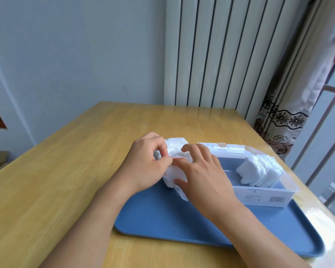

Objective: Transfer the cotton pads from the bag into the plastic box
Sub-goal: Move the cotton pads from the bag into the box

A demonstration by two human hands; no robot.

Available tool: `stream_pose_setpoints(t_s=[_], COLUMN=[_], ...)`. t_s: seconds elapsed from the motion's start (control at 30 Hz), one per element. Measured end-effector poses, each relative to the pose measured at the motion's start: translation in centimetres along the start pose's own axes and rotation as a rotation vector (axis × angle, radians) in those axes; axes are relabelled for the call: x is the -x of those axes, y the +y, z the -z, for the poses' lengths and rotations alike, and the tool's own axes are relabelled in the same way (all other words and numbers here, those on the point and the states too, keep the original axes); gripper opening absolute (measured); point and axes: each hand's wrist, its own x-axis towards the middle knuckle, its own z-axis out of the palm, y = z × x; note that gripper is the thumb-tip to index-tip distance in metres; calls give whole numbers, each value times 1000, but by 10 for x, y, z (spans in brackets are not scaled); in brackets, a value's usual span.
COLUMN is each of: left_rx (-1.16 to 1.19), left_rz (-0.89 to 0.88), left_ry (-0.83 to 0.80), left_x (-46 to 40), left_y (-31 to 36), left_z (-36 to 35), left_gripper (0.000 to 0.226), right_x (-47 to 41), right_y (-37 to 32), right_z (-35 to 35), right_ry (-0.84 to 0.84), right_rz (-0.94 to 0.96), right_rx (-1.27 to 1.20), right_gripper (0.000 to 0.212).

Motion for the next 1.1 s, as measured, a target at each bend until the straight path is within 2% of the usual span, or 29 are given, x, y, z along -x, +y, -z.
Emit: stream_pose_setpoints(t_s=[0.17,0.33,0.5,0.63,0.7,0.77,0.87,0.93,1.03,1.1], left_rx=[-30,-107,-69,-21,62,311,633,681,606,539], left_rz=[-1,-12,5,40,19,-28,-42,1,56,57], left_ry=[-25,21,40,-78,-104,-117,-251,-304,-260,-226], left_x=[0,-2,-5,-2,1,3,9,12,11,11], left_y=[-3,-11,-18,-12,-5,6,18,23,24,24], left_z=[1,2,7,6,8,9,10,7,0,-5], left_gripper=[12,22,32,22,35,46,54,57,61,50], right_x=[3,4,6,4,4,5,5,4,3,2], right_y=[2,6,14,22,22,22,21,23,26,24], right_z=[2,9,38,55,60,62,59,59,62,60], right_ry=[4,12,34,56,12,-41,-46,-29,-61,-14], right_rz=[12,21,-23,-101,-159,-198,-265,-289,-275,-274], right_rx=[-108,-310,-870,-1413,-1555,-1620,-1632,-1606,-1557,-1490], right_gripper=[34,29,33,33,41,55,67,60,51,52])
